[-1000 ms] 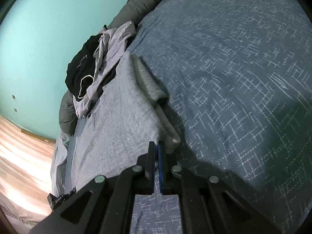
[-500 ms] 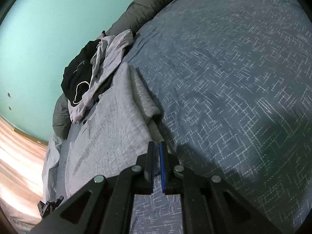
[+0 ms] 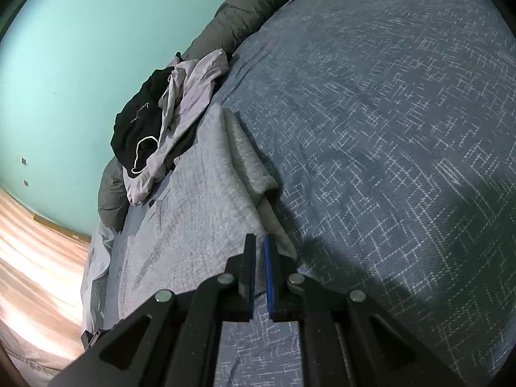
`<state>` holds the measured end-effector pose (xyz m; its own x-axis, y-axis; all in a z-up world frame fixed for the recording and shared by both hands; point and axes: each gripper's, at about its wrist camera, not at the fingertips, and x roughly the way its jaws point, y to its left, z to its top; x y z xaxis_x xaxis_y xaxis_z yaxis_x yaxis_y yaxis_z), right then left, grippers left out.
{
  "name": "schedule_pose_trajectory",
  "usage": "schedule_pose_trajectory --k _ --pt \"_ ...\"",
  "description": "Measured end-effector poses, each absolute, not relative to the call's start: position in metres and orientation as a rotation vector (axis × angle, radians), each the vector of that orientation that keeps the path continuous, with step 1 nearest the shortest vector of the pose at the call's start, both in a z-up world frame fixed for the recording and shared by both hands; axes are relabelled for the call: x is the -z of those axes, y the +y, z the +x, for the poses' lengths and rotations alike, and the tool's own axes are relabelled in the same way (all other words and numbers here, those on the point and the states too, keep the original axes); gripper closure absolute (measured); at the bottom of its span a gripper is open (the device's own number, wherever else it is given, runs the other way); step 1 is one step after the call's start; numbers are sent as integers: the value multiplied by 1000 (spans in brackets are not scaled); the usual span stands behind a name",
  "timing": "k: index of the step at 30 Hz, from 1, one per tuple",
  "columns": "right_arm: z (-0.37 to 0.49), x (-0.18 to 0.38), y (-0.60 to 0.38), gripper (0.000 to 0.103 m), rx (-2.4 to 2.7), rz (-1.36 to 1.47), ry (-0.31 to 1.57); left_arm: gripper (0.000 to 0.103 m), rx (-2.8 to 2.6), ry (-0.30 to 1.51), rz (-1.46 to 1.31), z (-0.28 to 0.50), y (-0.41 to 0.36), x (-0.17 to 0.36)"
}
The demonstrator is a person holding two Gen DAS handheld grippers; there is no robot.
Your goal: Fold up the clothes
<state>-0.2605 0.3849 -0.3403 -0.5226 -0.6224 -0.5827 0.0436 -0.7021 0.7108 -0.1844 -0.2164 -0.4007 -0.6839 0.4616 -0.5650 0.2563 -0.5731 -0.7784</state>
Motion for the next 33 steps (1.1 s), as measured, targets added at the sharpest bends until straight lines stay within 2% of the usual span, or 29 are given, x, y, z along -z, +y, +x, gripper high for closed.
schedule_pose_trajectory --k 4,7,14,16,22,27,33 --pt "-260 339 388 97 2245 1223 -929 45 -2427 -1405 -1140 -194 -217 401" --pt "-260 339 391 97 2237 1220 -944 80 -2448 -1383 -1129 -203 -211 394" --pt "-262 340 401 97 2224 1204 -997 87 -2502 -1221 -1030 -221 -178 341" --pt "-262 339 405 97 2223 1199 -1009 88 -2507 -1124 -994 -226 -158 316" --pt "-263 338 416 97 2210 1192 -1044 88 -2373 -806 -955 -245 -45 253" --pt "-265 333 423 97 2199 1175 -1046 88 -2186 -553 -1093 -247 71 274" --pt "-269 326 417 97 2158 1147 -1015 88 -2110 -368 -1306 -239 127 337"
